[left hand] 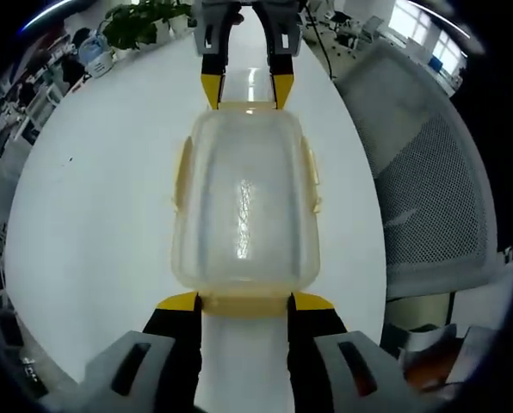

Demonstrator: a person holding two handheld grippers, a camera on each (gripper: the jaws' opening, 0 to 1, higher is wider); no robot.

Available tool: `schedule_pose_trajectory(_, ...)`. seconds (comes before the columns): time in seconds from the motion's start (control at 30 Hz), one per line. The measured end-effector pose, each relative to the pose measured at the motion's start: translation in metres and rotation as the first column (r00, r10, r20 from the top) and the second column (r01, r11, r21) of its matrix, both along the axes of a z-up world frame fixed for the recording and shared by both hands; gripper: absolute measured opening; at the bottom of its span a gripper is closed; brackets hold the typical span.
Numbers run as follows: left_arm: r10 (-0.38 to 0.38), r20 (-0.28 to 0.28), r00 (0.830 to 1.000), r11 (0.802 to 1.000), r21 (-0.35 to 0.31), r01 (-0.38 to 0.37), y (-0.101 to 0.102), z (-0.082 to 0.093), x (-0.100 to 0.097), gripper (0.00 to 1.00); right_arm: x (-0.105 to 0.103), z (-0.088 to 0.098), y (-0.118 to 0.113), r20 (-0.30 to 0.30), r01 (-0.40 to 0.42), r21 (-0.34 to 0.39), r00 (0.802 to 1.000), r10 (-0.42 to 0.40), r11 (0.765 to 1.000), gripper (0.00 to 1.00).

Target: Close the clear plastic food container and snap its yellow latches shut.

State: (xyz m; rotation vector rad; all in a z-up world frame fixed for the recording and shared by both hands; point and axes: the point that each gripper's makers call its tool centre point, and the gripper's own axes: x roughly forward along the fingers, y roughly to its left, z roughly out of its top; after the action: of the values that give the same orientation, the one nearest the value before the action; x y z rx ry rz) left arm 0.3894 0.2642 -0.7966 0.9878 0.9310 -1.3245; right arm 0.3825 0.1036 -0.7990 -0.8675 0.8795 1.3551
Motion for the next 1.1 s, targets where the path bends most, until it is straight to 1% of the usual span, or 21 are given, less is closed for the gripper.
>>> schedule_pose_trajectory(0.37, -0.011, 0.013, 1.000, 1.000, -0.003, 0.011, -0.007, 0.014, 0.005, 0.38, 0.004, 0.014, -0.007, 0.004, 0.005, -0.007, 1.000, -0.005, 1.000, 0.38)
schedule_pose_trajectory(0.53, -0.012, 0.017, 1.000, 1.000, -0.003, 0.012, -0.011, 0.017, 0.008, 0.38, 0.007, 0.016, -0.011, 0.009, 0.005, -0.013, 1.000, -0.005, 1.000, 0.38)
schedule_pose_trajectory(1.1, -0.024, 0.017, 1.000, 1.000, -0.005, 0.025, -0.029, 0.024, 0.011, 0.38, 0.007, 0.023, -0.028, 0.007, 0.006, -0.023, 1.000, -0.006, 1.000, 0.38)
